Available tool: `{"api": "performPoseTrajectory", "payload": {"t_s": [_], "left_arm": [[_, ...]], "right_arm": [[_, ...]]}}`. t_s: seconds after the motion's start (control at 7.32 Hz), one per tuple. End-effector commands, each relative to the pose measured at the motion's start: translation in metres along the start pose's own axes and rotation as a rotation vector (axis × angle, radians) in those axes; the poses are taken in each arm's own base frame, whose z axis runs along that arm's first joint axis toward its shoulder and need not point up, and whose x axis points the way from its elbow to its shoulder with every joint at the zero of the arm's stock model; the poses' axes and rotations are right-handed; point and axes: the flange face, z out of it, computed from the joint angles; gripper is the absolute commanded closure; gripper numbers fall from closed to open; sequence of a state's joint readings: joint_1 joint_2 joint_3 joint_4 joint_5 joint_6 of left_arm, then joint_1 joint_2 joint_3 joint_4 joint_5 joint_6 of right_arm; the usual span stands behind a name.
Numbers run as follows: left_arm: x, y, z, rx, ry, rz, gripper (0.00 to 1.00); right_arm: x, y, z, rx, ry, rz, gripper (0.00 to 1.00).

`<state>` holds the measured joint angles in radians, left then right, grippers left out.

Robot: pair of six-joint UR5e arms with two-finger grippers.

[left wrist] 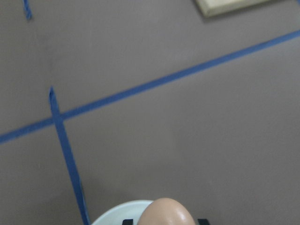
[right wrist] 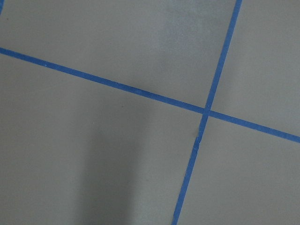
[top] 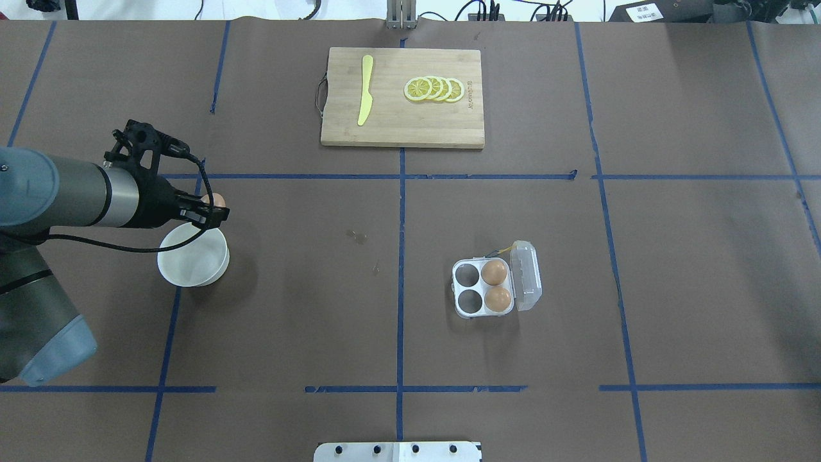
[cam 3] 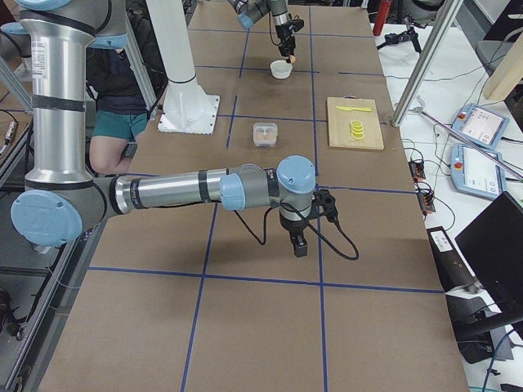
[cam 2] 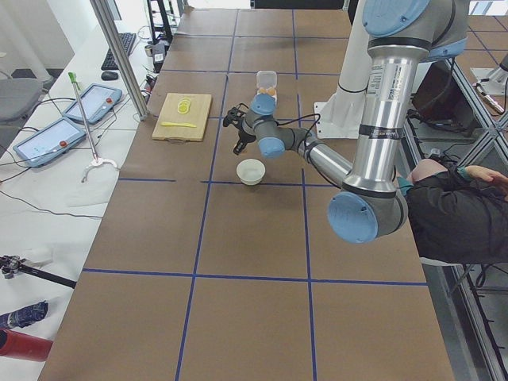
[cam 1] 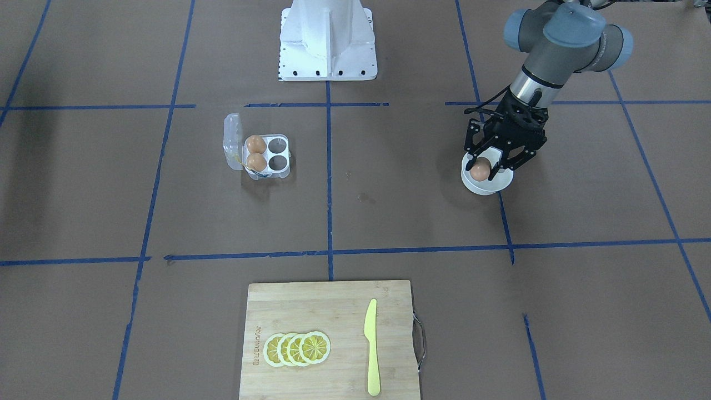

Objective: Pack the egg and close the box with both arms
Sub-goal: 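Lift the egg with the left gripper and carry it to the egg box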

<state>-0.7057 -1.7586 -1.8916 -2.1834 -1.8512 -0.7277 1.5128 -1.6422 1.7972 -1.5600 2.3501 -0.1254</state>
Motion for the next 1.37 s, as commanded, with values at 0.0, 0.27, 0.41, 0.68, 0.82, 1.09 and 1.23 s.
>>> {"api": "performPoseTrajectory", "payload": {"t_s": [0.0, 0.27, 0.41, 0.68, 0.82, 1.09, 1.23], "left_arm": [[0.047, -0.046, -0.011, 0.161, 0.143, 0.077, 1.00], [0.091, -0.070, 0.005, 0.294, 0.306, 0.143, 1.00], [0.102, -0.067, 0.005, 0.340, 0.345, 0.161, 1.00], [0.173, -0.023, 0.032, 0.498, 0.350, 0.121, 1.00], [0.217, -0.006, 0.055, 0.506, 0.363, 0.139, 1.00], [0.248, -0.011, 0.086, 0.561, 0.325, 0.300, 1.00], [0.257, 0.005, 0.101, 0.589, 0.312, 0.357, 1.00]], "right_arm": [[0.000, 0.000, -0.001, 0.002, 0.000, 0.003, 0.00], [0.000, -0.002, -0.001, 0.003, 0.001, 0.001, 0.00], [0.000, -0.002, -0.001, 0.003, 0.001, 0.001, 0.00], [0.000, -0.003, -0.002, 0.004, 0.001, 0.000, 0.00], [-0.001, -0.004, -0.002, 0.004, 0.000, -0.002, 0.00], [-0.001, -0.003, -0.002, 0.005, 0.001, 0.004, 0.00], [-0.001, -0.003, -0.002, 0.005, 0.001, 0.016, 0.00]]}}
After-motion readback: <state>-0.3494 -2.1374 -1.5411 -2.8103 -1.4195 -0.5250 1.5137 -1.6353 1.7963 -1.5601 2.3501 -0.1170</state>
